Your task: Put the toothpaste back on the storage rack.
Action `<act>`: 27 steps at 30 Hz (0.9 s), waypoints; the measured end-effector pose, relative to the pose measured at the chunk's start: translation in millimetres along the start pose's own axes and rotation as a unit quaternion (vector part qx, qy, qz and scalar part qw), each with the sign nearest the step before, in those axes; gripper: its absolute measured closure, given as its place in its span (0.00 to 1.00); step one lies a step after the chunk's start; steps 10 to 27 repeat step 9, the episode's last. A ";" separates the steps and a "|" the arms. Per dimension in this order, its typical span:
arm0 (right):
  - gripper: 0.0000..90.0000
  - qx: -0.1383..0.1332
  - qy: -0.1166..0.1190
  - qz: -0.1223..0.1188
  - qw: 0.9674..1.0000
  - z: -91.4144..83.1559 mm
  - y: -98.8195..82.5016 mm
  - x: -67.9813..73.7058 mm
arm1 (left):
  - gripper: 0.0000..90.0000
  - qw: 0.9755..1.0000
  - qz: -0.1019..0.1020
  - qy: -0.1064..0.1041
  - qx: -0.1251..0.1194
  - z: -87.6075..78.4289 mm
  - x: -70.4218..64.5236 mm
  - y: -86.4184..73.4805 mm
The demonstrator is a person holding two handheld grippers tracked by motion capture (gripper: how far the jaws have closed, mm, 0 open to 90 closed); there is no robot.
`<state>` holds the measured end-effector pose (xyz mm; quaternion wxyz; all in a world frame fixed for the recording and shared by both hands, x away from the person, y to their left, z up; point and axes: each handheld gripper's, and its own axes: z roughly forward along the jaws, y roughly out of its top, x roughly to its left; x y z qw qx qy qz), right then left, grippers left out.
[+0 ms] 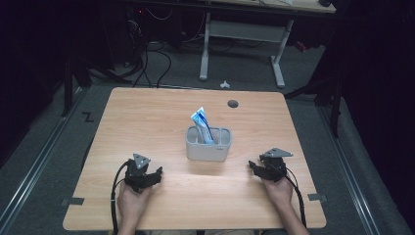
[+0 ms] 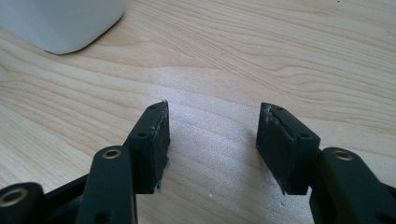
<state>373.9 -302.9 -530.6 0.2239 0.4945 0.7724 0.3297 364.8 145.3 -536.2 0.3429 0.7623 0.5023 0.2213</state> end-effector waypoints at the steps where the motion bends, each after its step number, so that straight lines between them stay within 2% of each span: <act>1: 0.49 0.001 -0.001 0.001 1.000 -0.1 0.0 0.2 | 0.34 1.000 0.000 0.000 0.000 0.0 0.0 0.0; 27: 0.49 0.001 0.001 0.002 1.000 -0.1 0.1 -0.4 | 0.34 1.000 0.000 -0.001 0.000 0.0 0.0 0.0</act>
